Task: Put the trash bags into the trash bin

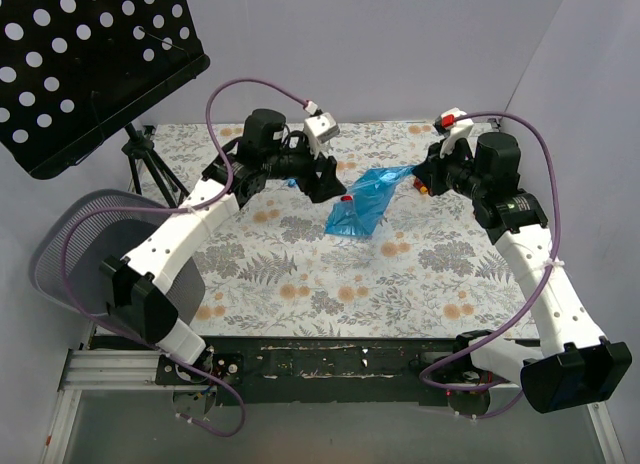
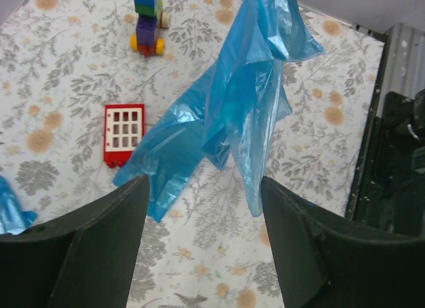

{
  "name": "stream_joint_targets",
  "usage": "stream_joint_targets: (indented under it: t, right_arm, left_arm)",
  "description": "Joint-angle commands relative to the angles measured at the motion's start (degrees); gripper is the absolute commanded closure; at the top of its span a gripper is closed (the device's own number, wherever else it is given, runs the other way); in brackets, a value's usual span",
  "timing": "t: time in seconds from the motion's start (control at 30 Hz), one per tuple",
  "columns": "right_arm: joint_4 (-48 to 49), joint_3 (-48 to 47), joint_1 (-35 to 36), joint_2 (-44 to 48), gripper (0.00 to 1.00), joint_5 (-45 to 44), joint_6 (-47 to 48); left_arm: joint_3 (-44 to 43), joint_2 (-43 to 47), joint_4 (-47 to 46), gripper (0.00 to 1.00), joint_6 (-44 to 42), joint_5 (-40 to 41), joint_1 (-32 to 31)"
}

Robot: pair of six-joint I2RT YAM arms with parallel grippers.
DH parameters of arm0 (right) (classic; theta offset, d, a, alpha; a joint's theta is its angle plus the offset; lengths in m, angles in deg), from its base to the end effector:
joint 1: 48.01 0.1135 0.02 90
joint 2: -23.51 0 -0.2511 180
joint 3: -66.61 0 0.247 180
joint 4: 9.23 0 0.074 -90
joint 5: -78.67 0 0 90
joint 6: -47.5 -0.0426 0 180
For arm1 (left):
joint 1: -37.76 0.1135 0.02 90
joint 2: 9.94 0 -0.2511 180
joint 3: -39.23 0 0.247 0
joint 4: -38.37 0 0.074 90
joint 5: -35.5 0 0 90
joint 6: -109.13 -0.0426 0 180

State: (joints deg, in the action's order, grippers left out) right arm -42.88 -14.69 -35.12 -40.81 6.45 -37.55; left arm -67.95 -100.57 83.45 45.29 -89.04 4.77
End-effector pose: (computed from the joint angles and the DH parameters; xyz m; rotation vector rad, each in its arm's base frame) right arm 0.2478 0.0701 0.3791 -0.5003 1.7966 0.3845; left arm 0.2849 -0.2138 0.3828 0.5322 2.1525 -1.2294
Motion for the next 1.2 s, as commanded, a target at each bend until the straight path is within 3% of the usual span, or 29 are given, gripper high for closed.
stream_joint_targets:
  t: [0.0,0.13,0.33,0.6,0.8,1.0,1.03,1.07,1.1,1.17]
  right_arm:
    - [1.93,-4.12,0.03,-0.90,0.99,4.02,-0.64]
    - [1.23,-5.88,0.12,-1.78,0.99,4.72,-1.08]
    - [0.26,-7.11,0.47,-2.74,0.99,4.89,-2.05]
    - [0.35,-6.85,0.56,-2.57,0.99,9.45,-2.67]
    - [-2.55,-5.80,0.65,-2.57,0.99,14.48,-1.61]
    - [-3.70,-3.78,0.65,-1.08,0.99,12.63,-1.17]
    - [-3.78,-3.42,0.56,-0.90,0.99,12.28,-1.08]
    - [-3.87,-3.16,0.56,-0.81,0.99,12.10,-1.00]
    - [-3.79,-2.90,0.56,-0.46,0.99,11.84,-1.00]
    - [-3.96,-2.81,0.56,-0.20,0.99,11.58,-0.82]
  left_arm:
    - [7.68,6.69,-13.87,0.31,6.36,-2.29,-1.89]
    - [8.66,4.33,-17.74,0.30,7.86,0.44,-3.04]
    - [6.29,1.78,-21.00,0.31,7.08,-4.30,-3.22]
    - [5.15,-1.91,-21.79,0.46,3.30,2.10,-3.57]
    - [4.17,-3.50,-27.50,0.61,6.98,13.79,-4.01]
    - [5.23,-2.27,-29.09,0.64,6.98,9.51,-2.17]
    - [5.32,-2.18,-28.57,0.69,6.63,8.63,-1.82]
    - [5.14,-2.18,-27.35,0.86,4.89,7.57,-1.38]
    - [4.88,-2.36,-26.46,0.97,3.57,7.65,-1.11]
    - [4.44,-3.06,-24.88,1.00,2.24,8.88,-0.23]
